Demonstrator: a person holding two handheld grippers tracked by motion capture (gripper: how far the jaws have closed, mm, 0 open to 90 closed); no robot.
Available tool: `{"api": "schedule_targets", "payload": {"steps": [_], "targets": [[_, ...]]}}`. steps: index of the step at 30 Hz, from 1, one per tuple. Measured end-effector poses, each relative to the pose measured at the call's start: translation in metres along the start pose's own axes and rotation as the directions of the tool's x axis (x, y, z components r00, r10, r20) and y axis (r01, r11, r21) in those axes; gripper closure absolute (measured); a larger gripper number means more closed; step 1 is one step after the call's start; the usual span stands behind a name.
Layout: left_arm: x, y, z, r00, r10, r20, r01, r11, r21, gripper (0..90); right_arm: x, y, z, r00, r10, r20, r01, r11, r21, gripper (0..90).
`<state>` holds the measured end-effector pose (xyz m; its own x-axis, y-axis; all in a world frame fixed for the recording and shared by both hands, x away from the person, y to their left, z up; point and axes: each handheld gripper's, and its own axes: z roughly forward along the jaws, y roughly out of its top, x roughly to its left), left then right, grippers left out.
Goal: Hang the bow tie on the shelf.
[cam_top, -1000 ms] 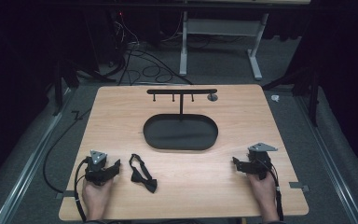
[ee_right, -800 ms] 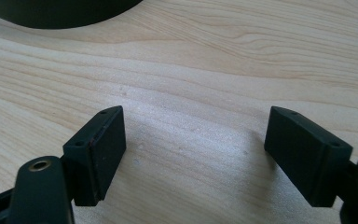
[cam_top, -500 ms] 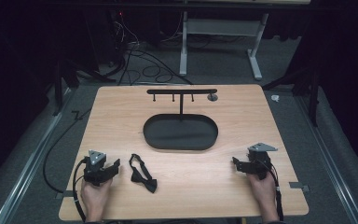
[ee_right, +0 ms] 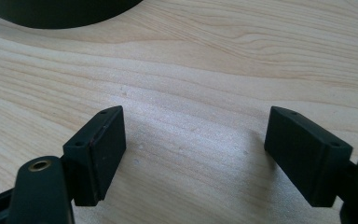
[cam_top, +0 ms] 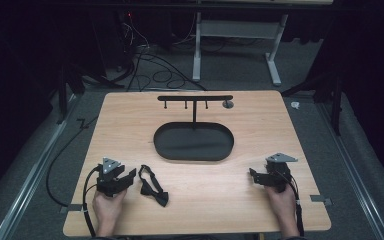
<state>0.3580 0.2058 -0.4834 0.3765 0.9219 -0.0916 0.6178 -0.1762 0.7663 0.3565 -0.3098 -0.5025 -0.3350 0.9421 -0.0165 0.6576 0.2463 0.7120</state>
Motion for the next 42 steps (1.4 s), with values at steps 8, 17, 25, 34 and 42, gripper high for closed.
{"api": "schedule_targets", "payload": {"steps": [8,17,25,34,42], "targets": [[-0.007,0.006,0.01,0.9993,0.02,0.031,-0.021,0.9996,0.02,55.3,0.0,0.0,0.0,1.0,-0.001,0.0,0.001,1.0,-0.001,21.6],[-0.009,0.005,0.021,0.9991,0.022,0.038,-0.024,0.9979,0.06,63.9,0.0,0.0,0.0,1.0,-0.001,-0.001,0.001,1.0,-0.001,21.5],[-0.014,0.003,0.03,0.9986,0.046,0.025,-0.048,0.9951,0.086,72.2,0.0,0.0,0.0,1.0,-0.002,-0.004,0.002,1.0,0.0,21.5],[-0.018,0.003,0.031,0.9978,0.066,0.009,-0.066,0.9942,0.084,80.8,0.001,0.0,0.0,1.0,-0.003,-0.007,0.003,1.0,-0.001,21.5],[-0.018,0.003,0.03,0.9982,0.058,0.018,-0.059,0.9942,0.089,86.4,0.001,0.0,0.0,1.0,-0.003,-0.008,0.003,1.0,-0.001,21.5]]}}
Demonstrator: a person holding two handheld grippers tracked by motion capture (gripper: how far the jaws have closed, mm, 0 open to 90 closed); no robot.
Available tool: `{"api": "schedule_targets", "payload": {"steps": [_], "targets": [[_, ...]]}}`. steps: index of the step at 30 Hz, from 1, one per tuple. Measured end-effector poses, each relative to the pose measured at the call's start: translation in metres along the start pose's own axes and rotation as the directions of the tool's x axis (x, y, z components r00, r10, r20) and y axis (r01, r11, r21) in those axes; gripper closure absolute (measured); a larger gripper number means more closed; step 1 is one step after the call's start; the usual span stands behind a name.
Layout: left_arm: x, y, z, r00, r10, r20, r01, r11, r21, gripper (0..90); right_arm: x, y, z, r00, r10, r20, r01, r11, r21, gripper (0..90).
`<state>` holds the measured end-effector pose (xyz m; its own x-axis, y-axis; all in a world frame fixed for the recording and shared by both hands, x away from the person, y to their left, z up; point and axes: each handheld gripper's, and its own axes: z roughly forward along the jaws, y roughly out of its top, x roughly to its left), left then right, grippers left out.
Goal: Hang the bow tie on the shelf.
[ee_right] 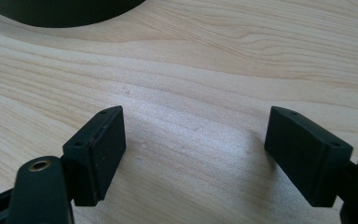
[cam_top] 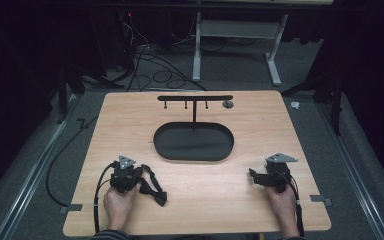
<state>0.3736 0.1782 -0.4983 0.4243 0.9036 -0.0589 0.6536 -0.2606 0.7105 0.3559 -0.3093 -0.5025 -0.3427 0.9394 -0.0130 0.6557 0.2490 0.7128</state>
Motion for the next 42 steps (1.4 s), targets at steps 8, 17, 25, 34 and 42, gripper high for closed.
{"api": "schedule_targets", "payload": {"steps": [8,17,25,34,42], "targets": [[-0.002,0.003,-0.008,0.9994,-0.013,0.033,0.013,0.9996,-0.026,87.4,0.0,0.0,0.0,1.0,-0.001,-0.001,0.001,1.0,0.0,21.5],[-0.008,0.014,-0.018,0.9974,-0.011,0.071,0.014,0.9993,-0.034,87.7,-0.001,0.001,0.001,1.0,0.008,0.006,-0.008,1.0,0.0,22.2],[-0.015,0.026,-0.027,0.9958,0.002,0.092,0.004,0.9978,-0.067,87.8,0.0,0.001,0.001,1.0,0.007,0.006,-0.007,1.0,0.0,22.0],[-0.02,0.047,-0.036,0.9924,0.033,0.118,-0.024,0.9971,-0.073,87.9,-0.001,0.001,0.001,0.9999,0.007,0.009,-0.007,1.0,-0.002,22.4],[-0.027,0.062,-0.044,0.9878,0.056,0.146,-0.044,0.9953,-0.086,87.9,-0.001,0.001,0.001,0.9999,0.008,0.009,-0.008,1.0,-0.002,22.4]]}}
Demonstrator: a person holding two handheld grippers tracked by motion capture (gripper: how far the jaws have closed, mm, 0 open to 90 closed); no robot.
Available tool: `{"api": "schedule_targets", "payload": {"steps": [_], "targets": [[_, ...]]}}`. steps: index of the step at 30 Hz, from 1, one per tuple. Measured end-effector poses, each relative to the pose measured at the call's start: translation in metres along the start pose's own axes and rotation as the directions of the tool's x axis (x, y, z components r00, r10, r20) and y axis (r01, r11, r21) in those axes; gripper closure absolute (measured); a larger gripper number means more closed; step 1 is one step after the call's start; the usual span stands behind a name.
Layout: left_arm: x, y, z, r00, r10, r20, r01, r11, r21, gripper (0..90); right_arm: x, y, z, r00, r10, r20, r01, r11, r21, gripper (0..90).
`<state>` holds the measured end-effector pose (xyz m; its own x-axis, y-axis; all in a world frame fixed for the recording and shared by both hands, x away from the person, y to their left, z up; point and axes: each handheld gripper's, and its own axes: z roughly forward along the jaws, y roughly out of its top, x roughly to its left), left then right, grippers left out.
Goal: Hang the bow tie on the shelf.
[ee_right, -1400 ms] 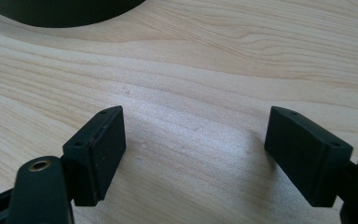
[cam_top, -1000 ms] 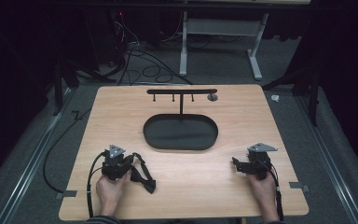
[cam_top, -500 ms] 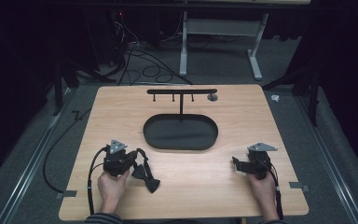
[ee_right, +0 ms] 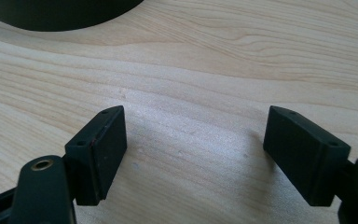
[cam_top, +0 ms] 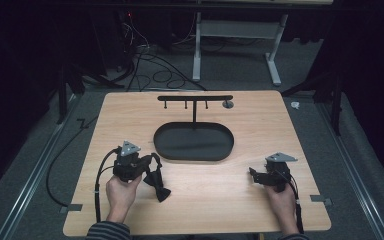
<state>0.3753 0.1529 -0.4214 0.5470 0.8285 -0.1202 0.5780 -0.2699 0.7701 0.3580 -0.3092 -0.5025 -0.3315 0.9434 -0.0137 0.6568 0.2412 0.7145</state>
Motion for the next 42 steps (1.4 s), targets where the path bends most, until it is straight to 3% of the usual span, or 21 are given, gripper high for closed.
{"api": "schedule_targets", "payload": {"steps": [7,12,26,31,35,42], "targets": [[-0.013,0.016,-0.003,0.9968,0.067,0.045,-0.065,0.9973,-0.032,87.9,0.0,0.001,0.001,1.0,0.001,0.001,-0.001,1.0,0.0,22.5],[-0.017,0.027,-0.002,0.9907,0.111,0.078,-0.109,0.9935,-0.035,87.9,0.0,0.001,0.001,1.0,0.0,0.002,0.0,1.0,0.0,22.6],[-0.032,0.059,0.003,0.9803,0.144,0.135,-0.134,0.9873,-0.086,87.9,0.0,0.001,0.0,1.0,0.002,0.001,-0.002,1.0,0.0,22.5],[-0.037,0.068,0.004,0.975,0.175,0.138,-0.162,0.9818,-0.1,87.9,0.0,0.0,0.0,1.0,0.001,-0.001,-0.001,1.0,0.001,22.3],[-0.04,0.074,0.01,0.9679,0.199,0.153,-0.188,0.9786,-0.083,87.9,0.0,0.0,0.0,1.0,0.001,-0.001,-0.001,1.0,0.002,22.4],[-0.046,0.087,0.017,0.9642,0.196,0.179,-0.181,0.9785,-0.1,87.9,0.0,0.0,0.0,1.0,0.0,-0.003,0.0,1.0,0.004,22.1]]}}
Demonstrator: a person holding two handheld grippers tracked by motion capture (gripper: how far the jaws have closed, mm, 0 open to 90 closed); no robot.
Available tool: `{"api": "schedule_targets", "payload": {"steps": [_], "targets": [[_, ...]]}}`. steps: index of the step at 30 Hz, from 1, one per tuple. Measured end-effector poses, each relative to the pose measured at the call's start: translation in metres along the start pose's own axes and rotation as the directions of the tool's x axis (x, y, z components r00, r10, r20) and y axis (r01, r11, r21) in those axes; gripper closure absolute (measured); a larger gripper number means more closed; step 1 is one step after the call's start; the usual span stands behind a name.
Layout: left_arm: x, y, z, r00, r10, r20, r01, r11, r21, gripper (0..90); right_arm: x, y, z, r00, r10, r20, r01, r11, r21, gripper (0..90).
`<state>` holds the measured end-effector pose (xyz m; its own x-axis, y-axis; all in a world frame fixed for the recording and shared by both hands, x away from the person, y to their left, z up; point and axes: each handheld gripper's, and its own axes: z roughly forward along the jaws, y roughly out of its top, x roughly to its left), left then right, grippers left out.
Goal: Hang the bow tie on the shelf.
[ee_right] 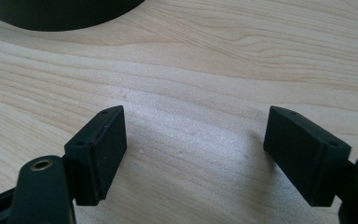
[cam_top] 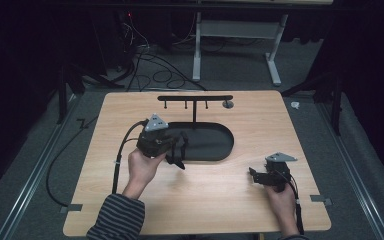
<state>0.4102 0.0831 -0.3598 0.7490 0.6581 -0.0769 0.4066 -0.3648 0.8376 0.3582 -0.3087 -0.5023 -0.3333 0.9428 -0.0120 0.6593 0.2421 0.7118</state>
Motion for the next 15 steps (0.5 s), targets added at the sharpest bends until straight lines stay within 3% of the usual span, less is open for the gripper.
{"api": "schedule_targets", "payload": {"steps": [15], "targets": [[0.008,0.02,0.011,1.0,0.0,-0.01,0.0,0.9998,-0.018,87.9,0.0,0.0,0.0,1.0,-0.008,-0.005,0.008,1.0,0.001,22.0]]}}
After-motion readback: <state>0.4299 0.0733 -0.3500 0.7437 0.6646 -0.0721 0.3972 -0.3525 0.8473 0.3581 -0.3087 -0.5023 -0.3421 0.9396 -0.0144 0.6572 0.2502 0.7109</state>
